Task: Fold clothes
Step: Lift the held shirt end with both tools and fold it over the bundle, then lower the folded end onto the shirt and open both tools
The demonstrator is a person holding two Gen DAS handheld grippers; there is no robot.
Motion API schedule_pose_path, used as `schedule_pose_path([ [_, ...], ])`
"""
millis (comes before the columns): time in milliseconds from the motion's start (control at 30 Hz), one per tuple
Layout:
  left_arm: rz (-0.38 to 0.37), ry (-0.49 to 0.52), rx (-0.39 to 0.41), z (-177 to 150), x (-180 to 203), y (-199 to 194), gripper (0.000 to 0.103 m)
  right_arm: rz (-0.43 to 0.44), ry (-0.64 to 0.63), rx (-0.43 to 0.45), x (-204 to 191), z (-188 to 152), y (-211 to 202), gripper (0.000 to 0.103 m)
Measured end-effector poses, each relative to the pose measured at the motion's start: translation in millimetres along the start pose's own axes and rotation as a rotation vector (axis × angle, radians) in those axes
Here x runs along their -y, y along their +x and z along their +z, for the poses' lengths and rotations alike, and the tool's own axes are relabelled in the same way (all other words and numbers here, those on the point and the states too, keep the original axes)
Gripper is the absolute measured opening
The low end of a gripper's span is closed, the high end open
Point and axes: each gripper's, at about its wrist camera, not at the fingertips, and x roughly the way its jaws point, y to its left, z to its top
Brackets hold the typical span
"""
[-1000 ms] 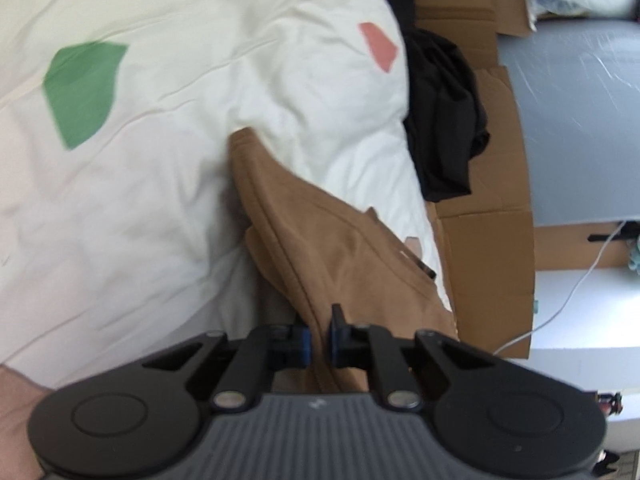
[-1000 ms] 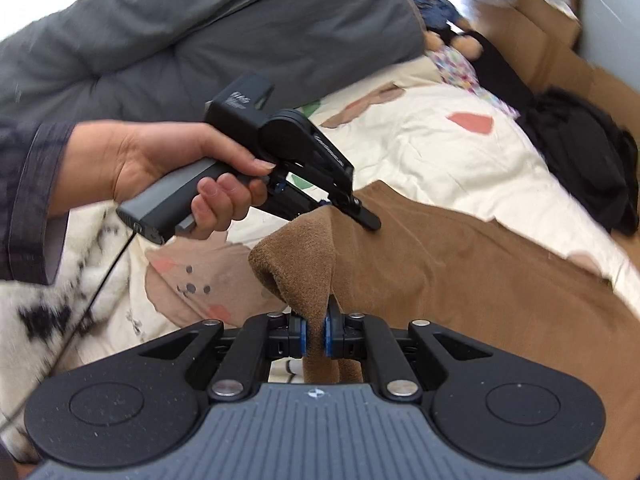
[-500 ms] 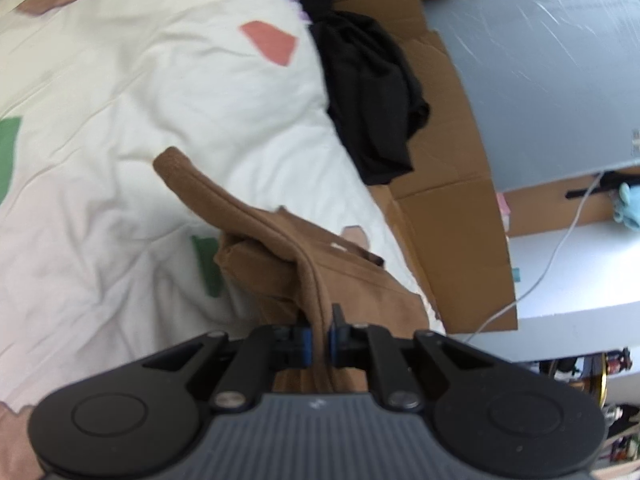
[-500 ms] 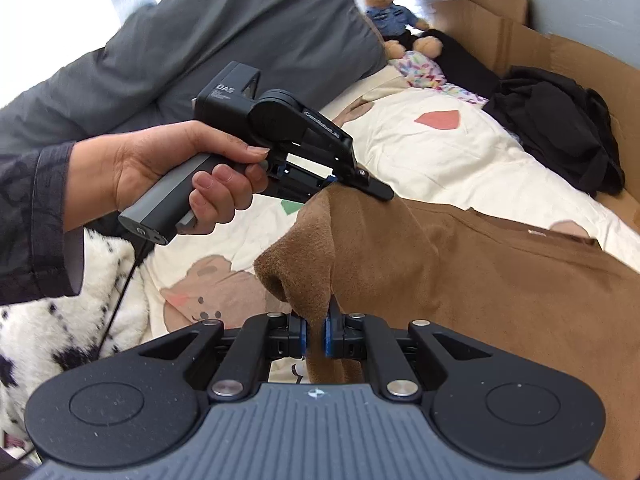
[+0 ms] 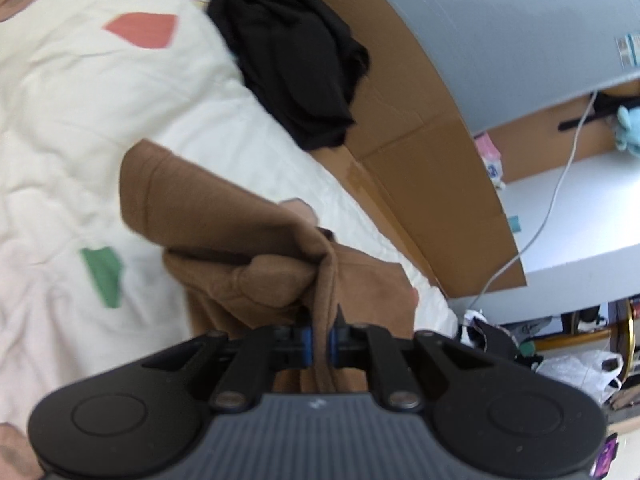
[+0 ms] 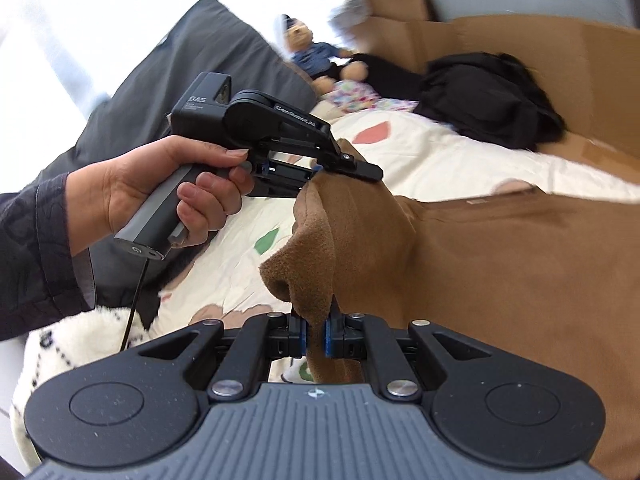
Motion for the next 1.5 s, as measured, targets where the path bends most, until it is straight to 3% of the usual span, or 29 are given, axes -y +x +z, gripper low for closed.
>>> schedule_pose_path([
  [333,0.028,0.074,-0.058,-9.6,50.7,68.0,0.008,-0.047,0.144,0.063,56.6,-14.6,-30.7,0.008],
  [667,0.125,0.263,-0.150,-28.2,106.8,147.2,0.009,-0.106,0.240,0.074,110.5,-36.9,-53.6,0.008],
  [900,0.166,0.322,-0.206,-48.9,126.1,201.3,0.009,-0.156,0.323,0.068,149.9,-58.4,-65.7,0.008],
  [1167,0.240,0.408,-0.227,-62.6,146.9,235.0,0.010,-0.187,0.414,0.073,196.4,-81.7,-75.4,0.008],
  [1333,0.304,0.457,-0.232,-73.2,160.6,248.8,0.018,-0.186,0.486,0.086,216.4,-95.5,-80.7,0.008],
  [1500,0.305,0.456,-0.230,-78.5,162.5,250.4,0.029,-0.199,0.499,0.072,219.7,-103.9,-79.9,0.010],
])
